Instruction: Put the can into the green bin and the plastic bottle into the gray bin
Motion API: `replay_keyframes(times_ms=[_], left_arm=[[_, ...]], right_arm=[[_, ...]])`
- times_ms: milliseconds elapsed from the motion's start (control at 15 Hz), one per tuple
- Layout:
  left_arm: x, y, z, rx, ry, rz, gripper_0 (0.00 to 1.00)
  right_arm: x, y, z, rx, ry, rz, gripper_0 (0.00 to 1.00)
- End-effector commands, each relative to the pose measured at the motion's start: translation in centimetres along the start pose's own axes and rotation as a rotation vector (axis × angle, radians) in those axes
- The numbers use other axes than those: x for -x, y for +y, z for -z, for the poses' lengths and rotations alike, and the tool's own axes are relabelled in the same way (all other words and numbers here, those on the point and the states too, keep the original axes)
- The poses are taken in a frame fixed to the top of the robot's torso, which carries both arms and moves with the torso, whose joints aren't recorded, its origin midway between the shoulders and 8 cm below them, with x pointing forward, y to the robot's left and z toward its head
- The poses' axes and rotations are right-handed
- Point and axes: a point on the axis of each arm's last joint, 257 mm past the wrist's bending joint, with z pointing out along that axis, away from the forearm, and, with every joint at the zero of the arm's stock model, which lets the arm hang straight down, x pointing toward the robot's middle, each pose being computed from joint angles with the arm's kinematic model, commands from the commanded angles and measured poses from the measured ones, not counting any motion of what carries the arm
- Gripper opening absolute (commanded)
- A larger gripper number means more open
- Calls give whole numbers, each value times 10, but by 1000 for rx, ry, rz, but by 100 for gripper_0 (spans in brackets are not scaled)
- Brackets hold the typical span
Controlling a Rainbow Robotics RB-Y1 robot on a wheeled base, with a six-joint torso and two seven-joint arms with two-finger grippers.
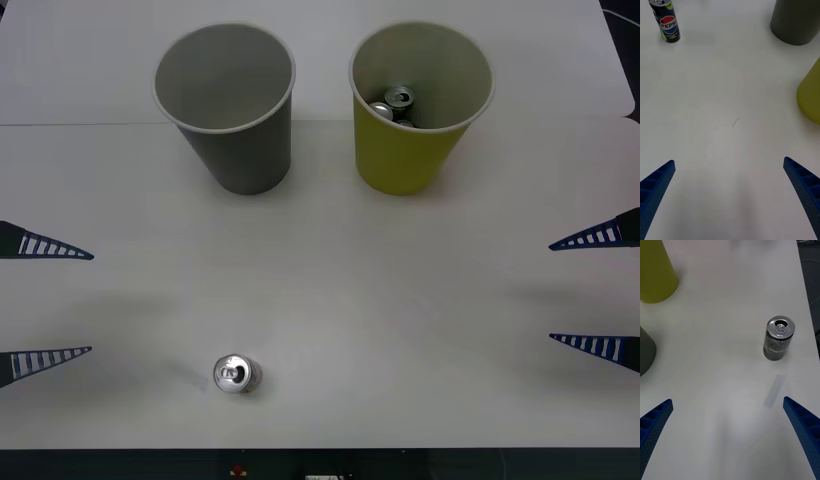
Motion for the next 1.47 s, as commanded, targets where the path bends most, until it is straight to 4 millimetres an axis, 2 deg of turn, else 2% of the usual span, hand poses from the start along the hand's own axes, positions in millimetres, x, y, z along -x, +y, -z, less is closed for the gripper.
replay_keyframes(times_ms=[67, 267, 467, 733, 1067, 1467], left_arm=[[-8, -11, 6, -42, -44, 8, 100], [-16, -26, 4, -68, -103, 31, 100], [-18, -36, -9, -75, -182, 90, 100], [-26, -38, -24, -57, -258, 141, 100], [-33, -52, -38, -59, -343, 241, 100], [-32, -63, -59, -46, -414, 301, 100]], right_arm=[[0, 0, 0, 0, 0, 0, 100], [0, 0, 0, 0, 0, 0, 100], [0, 0, 0, 0, 0, 0, 100], [0, 0, 0, 0, 0, 0, 100], [0, 0, 0, 0, 0, 0, 100], [0, 0, 0, 0, 0, 0, 100]])
